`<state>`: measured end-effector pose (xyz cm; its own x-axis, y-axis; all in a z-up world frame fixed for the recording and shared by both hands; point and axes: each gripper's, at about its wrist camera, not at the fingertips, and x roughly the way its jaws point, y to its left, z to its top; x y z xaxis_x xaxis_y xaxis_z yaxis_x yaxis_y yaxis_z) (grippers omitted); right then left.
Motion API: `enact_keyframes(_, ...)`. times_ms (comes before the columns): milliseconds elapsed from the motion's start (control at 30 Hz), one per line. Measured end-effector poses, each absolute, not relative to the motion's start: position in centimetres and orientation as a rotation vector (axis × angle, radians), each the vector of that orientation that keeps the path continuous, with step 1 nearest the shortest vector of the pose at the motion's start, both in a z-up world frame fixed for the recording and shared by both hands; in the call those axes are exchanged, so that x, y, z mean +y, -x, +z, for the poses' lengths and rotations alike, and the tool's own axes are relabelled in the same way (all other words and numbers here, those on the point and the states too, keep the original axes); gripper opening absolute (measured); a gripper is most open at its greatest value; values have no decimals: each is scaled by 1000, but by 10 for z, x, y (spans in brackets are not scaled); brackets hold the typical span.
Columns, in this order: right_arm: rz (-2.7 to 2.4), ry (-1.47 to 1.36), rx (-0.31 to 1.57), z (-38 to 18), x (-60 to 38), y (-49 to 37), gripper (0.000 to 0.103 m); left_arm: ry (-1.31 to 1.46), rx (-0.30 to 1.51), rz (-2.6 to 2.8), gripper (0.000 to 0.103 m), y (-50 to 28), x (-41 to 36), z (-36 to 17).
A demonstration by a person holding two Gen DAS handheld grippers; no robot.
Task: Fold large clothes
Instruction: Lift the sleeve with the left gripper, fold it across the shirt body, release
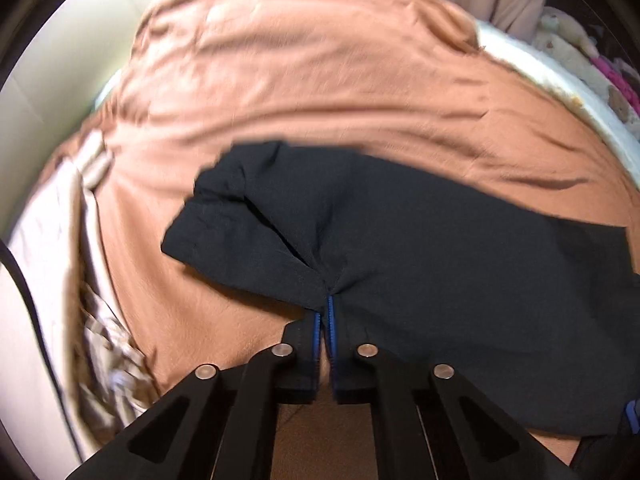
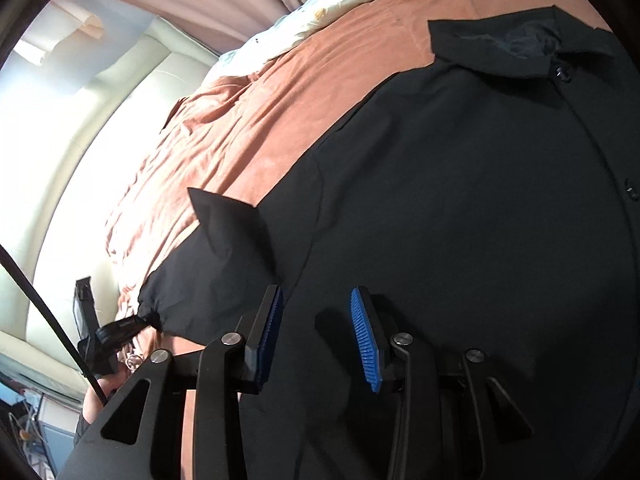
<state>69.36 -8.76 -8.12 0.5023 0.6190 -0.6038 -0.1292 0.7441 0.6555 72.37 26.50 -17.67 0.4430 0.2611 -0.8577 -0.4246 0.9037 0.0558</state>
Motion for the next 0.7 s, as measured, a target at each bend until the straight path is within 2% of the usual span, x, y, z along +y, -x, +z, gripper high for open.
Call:
enact_keyframes(333,545,-594,1008,-110,-55,-708,28,129,843,328,3,-702,234,-68)
enact_keyframes(633,499,-674,924,-63,-99,-697,29,51,705,188,2,-705,153,29)
enact_keyframes(667,494,-680,905,-56,-105,-693,32,37,692,172,2,-705,139,40)
enact_keyframes(700,484,-688,886,-49,-114,-688,47,28,683,158,2,-704,129,45)
